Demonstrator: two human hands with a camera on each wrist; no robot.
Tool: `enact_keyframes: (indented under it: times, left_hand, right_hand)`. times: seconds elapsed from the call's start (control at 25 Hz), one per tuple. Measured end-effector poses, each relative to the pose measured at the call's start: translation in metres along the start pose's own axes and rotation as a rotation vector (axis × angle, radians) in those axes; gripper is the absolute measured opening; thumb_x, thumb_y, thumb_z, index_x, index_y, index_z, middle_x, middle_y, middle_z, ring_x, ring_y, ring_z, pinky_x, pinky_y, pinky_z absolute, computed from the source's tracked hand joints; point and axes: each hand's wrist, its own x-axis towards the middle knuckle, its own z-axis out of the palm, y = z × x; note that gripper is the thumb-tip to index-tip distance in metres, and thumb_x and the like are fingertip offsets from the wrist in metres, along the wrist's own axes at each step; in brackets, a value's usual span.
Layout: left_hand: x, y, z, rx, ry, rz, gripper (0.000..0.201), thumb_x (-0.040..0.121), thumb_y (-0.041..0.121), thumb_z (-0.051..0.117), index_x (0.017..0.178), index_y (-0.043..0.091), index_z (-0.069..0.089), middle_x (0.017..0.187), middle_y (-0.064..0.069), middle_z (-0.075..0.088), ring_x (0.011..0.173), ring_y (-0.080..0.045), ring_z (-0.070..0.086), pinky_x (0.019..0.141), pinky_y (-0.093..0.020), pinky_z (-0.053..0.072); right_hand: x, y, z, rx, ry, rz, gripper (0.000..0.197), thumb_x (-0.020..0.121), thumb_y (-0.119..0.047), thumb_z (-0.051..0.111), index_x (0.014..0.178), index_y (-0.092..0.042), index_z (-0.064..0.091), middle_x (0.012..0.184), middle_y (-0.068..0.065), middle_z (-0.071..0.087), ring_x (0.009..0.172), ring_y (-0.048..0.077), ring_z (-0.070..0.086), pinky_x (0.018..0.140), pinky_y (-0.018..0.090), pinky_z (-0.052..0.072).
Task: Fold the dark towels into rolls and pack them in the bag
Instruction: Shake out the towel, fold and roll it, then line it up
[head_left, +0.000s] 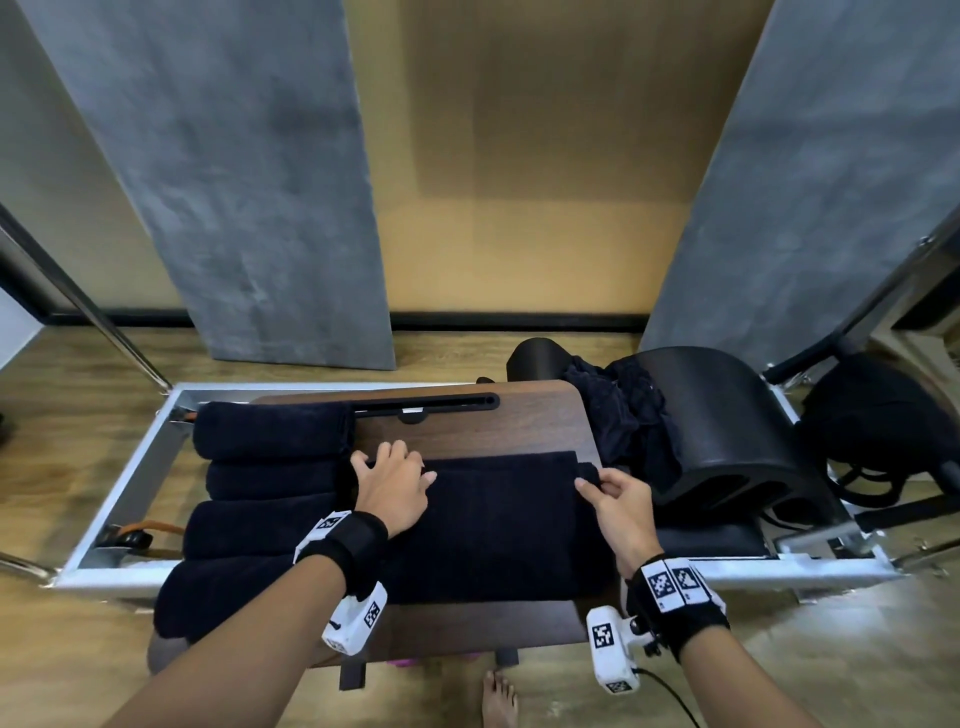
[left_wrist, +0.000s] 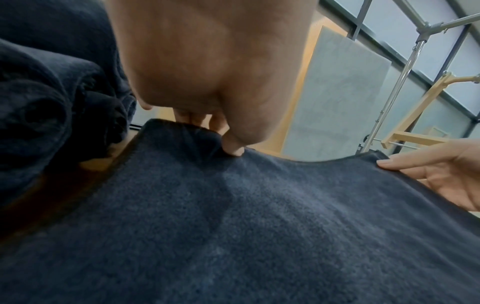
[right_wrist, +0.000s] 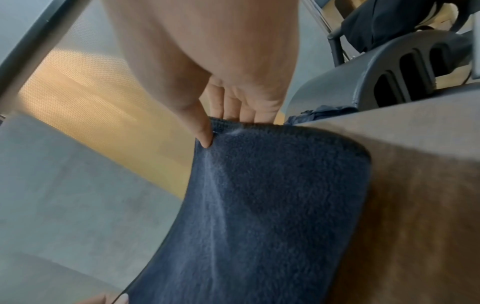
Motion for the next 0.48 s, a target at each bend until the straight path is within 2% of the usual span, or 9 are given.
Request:
enact_keyframes:
  times: [0.16,0.24,0.32,0.4,0.48]
  left_hand:
    - [0.002,-0.004,-0.003,-0.047,0.116,-0.078,0.018,0.111,0.032,0.044,0.122,0.023,0.054,0.122,0.004,0.055,0.122,-0.019,0.049,0.113,-0.053,0.024]
    - [0.002,-0.005,-0.003,-0.092,0.106,-0.108,0.009,0.108,0.025,0.049,0.117,0.025,0.048,0.117,0.007,0.06,0.119,-0.018,0.053,0.115,-0.054,0.022]
    - [0.002,-0.003,-0.002,-0.107,0.081,-0.134,0.014,0.107,0.025,0.05,0.12,0.025,0.046,0.121,0.005,0.06,0.122,-0.019,0.051,0.116,-0.055,0.021]
    - [-0.001,0.001,0.0,-0.077,0.076,-0.149,0.027,0.108,0.033,0.048,0.134,0.025,0.046,0.131,0.002,0.055,0.129,-0.02,0.047,0.119,-0.056,0.021]
    - [-0.006,0.004,0.004,-0.054,0.118,-0.145,0.04,0.107,0.038,0.048,0.145,0.024,0.043,0.14,0.0,0.048,0.135,-0.021,0.044,0.121,-0.055,0.019]
  right_hand:
    - [0.02,-0.015,0.004,0.0,0.002,-0.044,0.003,0.093,-0.009,0.076,0.091,-0.011,0.076,0.092,0.006,0.08,0.095,0.023,0.076,0.092,0.038,0.059]
    - [0.033,-0.02,0.012,-0.034,0.028,-0.055,0.009,0.092,-0.009,0.078,0.089,-0.017,0.074,0.091,0.006,0.077,0.096,0.023,0.074,0.093,0.036,0.057]
    - [0.045,-0.021,0.018,-0.098,0.062,-0.04,0.012,0.09,-0.008,0.079,0.088,-0.018,0.072,0.091,0.006,0.074,0.098,0.025,0.072,0.093,0.035,0.054]
    - [0.052,-0.019,0.02,-0.2,0.094,-0.025,0.007,0.09,-0.008,0.079,0.093,-0.013,0.074,0.09,0.007,0.073,0.098,0.028,0.071,0.09,0.033,0.052]
    - [0.053,-0.015,0.019,-0.304,0.146,-0.083,0.009,0.09,-0.008,0.078,0.098,-0.011,0.075,0.09,0.007,0.073,0.094,0.027,0.07,0.083,0.03,0.048]
